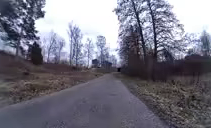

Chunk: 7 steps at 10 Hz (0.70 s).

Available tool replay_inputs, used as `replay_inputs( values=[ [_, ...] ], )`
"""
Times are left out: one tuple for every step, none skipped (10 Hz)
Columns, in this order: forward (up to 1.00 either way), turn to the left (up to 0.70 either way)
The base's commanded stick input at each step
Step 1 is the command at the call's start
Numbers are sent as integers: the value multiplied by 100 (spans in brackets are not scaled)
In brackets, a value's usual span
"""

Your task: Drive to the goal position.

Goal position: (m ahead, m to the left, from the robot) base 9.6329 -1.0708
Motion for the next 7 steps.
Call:
replay_inputs(
  values=[
    [61, 0],
    [70, 0],
    [70, 0],
    [70, 0],
    [70, 0],
    [70, 0],
    [70, 0]
  ],
)
